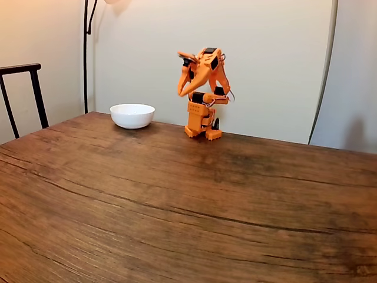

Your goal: Grasp the cube and drop it in the bowl

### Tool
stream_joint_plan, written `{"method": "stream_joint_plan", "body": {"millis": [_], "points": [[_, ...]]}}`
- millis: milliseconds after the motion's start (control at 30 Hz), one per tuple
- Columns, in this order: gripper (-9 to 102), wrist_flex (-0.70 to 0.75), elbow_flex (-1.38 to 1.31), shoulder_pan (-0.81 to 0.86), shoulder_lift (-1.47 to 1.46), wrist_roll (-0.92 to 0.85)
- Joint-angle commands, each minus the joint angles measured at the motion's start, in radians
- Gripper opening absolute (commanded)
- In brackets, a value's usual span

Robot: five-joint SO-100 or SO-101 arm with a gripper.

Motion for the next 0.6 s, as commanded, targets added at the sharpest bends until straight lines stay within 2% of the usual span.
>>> {"method": "stream_joint_plan", "body": {"millis": [0, 467, 567], "points": [[0, -0.112, 0.078, -0.081, 0.002, -0.003], [0, -0.422, 0.436, -0.222, 0.002, -0.003], [0, -0.434, 0.505, -0.233, 0.002, -0.003]]}}
